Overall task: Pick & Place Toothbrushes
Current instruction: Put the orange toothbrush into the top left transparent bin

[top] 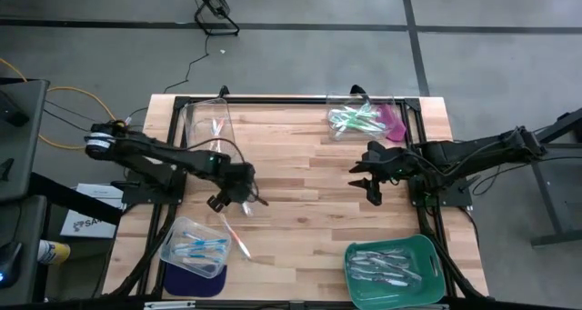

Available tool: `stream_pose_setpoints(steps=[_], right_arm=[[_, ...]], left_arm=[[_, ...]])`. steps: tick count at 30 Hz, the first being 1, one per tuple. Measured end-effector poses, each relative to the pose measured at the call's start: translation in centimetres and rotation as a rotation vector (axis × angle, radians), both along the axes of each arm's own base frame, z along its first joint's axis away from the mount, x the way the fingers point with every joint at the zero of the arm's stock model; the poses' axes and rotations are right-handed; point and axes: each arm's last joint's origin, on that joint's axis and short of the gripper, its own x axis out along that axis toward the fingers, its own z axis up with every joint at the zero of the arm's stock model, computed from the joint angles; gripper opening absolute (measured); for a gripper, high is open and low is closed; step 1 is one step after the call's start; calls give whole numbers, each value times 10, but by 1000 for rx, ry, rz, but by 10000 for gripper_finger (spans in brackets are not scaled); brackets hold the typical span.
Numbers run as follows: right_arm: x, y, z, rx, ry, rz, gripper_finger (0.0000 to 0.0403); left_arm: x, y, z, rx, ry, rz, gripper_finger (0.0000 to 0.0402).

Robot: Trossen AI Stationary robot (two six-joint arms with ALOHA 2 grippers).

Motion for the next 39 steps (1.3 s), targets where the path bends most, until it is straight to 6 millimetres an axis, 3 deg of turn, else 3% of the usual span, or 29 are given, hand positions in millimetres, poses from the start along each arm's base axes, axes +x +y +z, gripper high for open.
stream_pose_setpoints(steps=[3, 11, 15, 22, 24, 39], right_arm=[[0, 0, 0, 2, 0, 2, 177], [0, 0, 0, 11, 0, -5, 177], [0, 0, 0, 22, 0, -13, 177], [0, 0, 0, 22, 0, -13, 177], [0, 0, 0, 23, 0, -13, 177], [3, 0, -2, 20, 0, -16, 177]], left_arm=[[2, 5, -10, -48, 62, -7, 225], [8, 9, -34, 25, 167, -40, 222], [9, 9, -35, 32, 164, -50, 182], [13, 10, -30, 39, 134, -44, 39], [15, 10, -28, 39, 123, -42, 14], [52, 1, 13, 86, -74, -84, 5]])
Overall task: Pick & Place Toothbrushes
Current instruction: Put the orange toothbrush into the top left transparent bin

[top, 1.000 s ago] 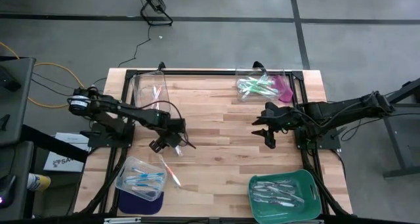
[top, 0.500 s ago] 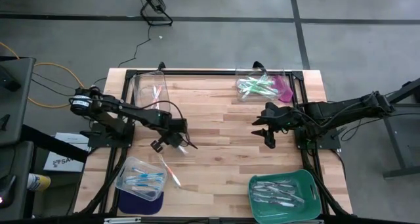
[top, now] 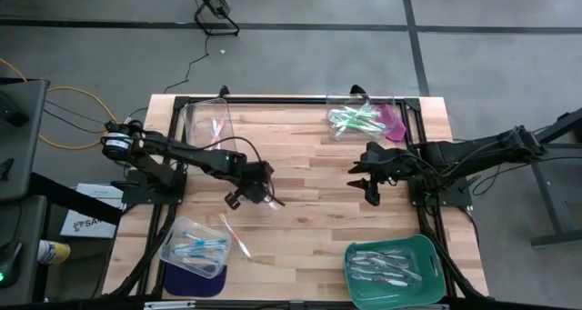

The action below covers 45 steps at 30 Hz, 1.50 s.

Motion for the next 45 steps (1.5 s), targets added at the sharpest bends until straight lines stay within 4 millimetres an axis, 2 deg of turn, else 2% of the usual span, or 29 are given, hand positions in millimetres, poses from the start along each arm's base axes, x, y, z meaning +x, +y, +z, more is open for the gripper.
stream_pose_setpoints(steps=[6, 15, 24, 27, 31, 35, 38, 40, 45], right_arm=[[8, 6, -8, -9, 36, 26, 177], [33, 23, -20, -45, 4, 83, 177], [57, 43, -37, -143, -41, 99, 177], [62, 48, -42, -159, -41, 97, 177], [66, 54, -49, -167, -31, 106, 177], [68, 55, -53, -170, -19, 109, 177], [67, 56, -54, -172, -15, 111, 177], [68, 56, -53, -171, -18, 112, 177], [68, 56, -53, -170, -23, 111, 177]], left_arm=[[16, 0, 16, 7, -143, -19, 5], [33, -1, 36, -2, -347, -23, 5], [41, 1, 46, 42, -477, 14, 6], [35, 4, 55, 113, -487, 87, 6], [19, 9, 77, 184, -533, 257, 6], [-6, 14, 103, 198, -596, 456, 6], [-31, 17, 116, 240, -584, 602, 6], [-48, 20, 121, 257, -573, 706, 6], [-84, 24, 120, 290, -478, 917, 6]])
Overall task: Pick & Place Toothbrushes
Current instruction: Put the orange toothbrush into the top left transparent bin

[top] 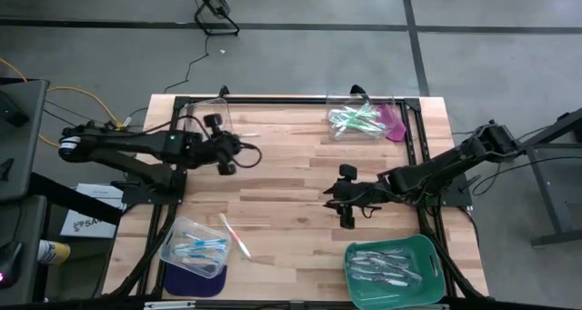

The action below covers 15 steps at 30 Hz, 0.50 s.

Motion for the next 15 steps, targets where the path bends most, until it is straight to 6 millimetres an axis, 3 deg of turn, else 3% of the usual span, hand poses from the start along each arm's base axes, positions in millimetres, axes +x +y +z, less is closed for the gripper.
stream_pose_setpoints(steps=[5, 10, 15], right_arm=[[1, 0, 1, -10, -17, -14, 177], [1, 0, 1, -9, -19, -13, 177], [1, 0, 1, -11, -19, -11, 177]], left_arm=[[-18, 4, -10, -11, 136, 113, 6], [-30, 20, -15, -8, 258, 220, 6], [-35, 40, -15, -87, 187, 395, 6]])
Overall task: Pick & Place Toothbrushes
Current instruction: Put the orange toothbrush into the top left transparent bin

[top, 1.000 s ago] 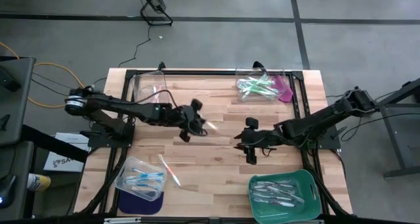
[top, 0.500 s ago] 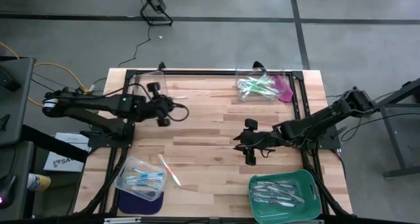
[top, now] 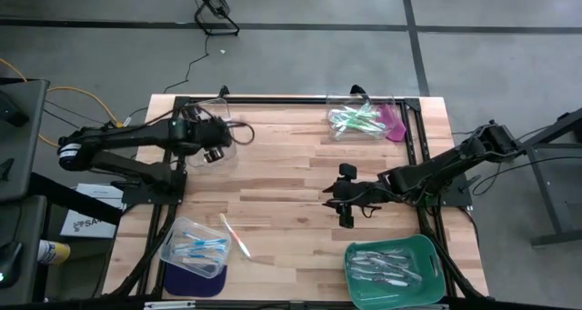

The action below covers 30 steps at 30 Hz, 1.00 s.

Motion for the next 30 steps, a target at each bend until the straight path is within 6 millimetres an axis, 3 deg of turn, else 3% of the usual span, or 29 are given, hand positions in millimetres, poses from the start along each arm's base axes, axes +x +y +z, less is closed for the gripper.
stream_pose_setpoints(steps=[17, 30], right_arm=[[0, 0, 0, -3, -1, 3, 177], [0, 0, 0, -9, -1, 7, 177]], left_arm=[[-9, 50, -29, -120, -265, 369, 17], [-17, 47, -61, -124, -266, 481, 19]])
